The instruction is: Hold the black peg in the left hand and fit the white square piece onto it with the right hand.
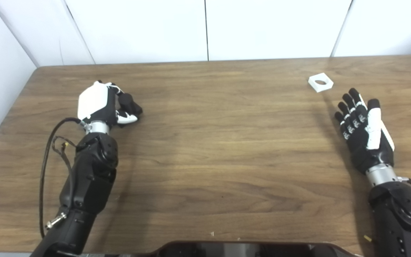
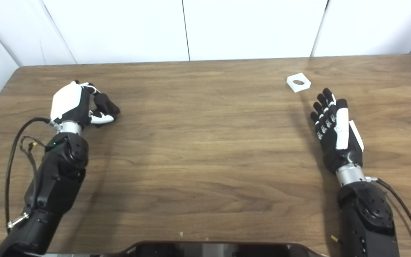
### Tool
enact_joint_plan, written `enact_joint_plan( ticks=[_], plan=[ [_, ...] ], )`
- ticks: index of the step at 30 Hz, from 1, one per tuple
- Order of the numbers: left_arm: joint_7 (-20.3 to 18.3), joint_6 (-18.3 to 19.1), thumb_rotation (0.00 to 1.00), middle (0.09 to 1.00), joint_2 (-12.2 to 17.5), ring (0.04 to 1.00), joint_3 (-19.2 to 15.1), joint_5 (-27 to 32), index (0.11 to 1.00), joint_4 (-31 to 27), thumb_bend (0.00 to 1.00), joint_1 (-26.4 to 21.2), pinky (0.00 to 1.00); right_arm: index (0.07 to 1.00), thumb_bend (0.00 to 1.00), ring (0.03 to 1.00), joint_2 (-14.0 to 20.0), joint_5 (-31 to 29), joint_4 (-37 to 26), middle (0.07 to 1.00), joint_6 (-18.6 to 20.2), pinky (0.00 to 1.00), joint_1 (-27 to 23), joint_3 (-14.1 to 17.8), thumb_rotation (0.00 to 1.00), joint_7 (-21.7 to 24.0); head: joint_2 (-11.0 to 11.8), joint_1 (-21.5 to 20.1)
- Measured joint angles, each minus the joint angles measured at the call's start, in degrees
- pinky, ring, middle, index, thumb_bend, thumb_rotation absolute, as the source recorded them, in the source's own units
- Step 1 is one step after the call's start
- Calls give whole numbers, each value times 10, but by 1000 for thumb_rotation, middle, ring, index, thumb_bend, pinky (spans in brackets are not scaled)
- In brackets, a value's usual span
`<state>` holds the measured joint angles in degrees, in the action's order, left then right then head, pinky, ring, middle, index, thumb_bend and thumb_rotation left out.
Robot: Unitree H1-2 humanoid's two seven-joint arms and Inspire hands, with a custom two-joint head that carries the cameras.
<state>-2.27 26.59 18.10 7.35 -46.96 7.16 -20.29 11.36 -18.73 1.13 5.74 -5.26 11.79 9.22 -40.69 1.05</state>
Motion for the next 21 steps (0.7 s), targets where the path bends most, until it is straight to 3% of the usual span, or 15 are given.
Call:
enact_joint_plan(
  ticks=[11, 21],
  plan=[
    [-91, 3, 66, 913, -48, 1000, -31, -26, 489, -70, 515, 25, 985, 1000, 597, 1000, -1, 4, -1, 1000, -1, 1000, 1, -3, 1000, -1, 3, -13],
    [-119, 4, 62, 911, -84, 1000, -24, -26, 491, -126, 516, 53, 1000, 1000, 603, 1000, -4, 4, -3, 1000, -1, 1000, 2, -2, 1000, -2, 3, -19]
  ],
)
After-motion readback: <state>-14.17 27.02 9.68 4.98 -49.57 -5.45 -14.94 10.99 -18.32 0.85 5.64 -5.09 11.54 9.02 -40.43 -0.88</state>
